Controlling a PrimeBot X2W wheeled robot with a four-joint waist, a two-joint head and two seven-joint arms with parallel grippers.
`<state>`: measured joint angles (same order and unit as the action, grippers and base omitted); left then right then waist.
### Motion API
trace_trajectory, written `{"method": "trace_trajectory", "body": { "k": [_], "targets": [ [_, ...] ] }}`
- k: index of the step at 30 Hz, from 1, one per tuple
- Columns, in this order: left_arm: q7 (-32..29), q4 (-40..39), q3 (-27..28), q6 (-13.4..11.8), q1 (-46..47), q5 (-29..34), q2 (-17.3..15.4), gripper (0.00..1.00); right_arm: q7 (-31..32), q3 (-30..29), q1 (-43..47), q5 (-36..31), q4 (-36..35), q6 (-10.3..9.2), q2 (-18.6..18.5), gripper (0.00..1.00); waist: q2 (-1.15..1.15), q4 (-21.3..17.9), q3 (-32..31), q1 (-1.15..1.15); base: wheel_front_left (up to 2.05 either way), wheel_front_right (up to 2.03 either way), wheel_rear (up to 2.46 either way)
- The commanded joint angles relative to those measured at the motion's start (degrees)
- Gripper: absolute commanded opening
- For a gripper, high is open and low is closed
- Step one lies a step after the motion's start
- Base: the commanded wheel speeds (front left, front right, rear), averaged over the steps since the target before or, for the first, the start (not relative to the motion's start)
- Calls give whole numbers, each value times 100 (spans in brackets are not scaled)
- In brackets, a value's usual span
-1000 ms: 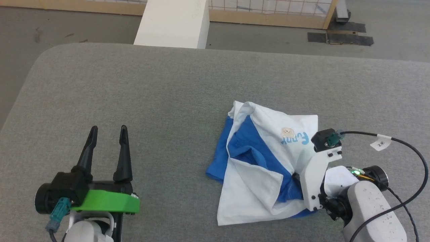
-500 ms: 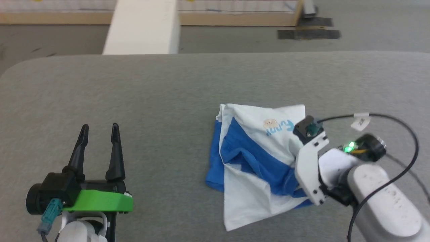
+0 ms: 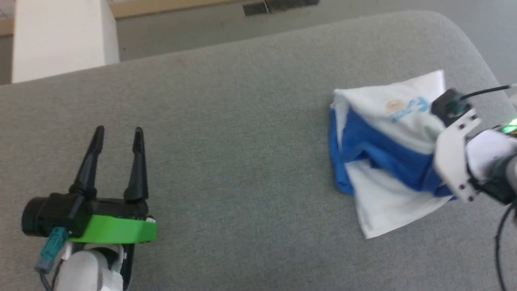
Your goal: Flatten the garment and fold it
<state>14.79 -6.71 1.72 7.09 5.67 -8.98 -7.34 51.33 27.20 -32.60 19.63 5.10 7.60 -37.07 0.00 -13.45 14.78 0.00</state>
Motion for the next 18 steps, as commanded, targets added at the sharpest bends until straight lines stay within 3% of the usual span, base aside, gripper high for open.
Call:
{"method": "trace_trajectory", "body": {
  "k": [1,5,9,18],
  "targets": [
    [21,-60,37,39,99,12,-108,100,-95,-114,-162,-52,52,-11,-106,0,0,-184,662,0,0,0,0],
    [20,-183,72,39,193,-1,-290,100,-328,-592,-277,-229,354,-11,-381,0,0,-16,1064,0,0,0,0],
    [4,-262,105,39,298,-30,-442,100,-586,-1282,-317,-531,821,-11,-423,0,0,168,1383,0,0,0,0],
    [-61,-422,127,38,458,-77,-639,100,-1117,-2874,-446,-1437,1639,-11,-16,0,0,412,1770,0,0,0,0]
  ]
}}
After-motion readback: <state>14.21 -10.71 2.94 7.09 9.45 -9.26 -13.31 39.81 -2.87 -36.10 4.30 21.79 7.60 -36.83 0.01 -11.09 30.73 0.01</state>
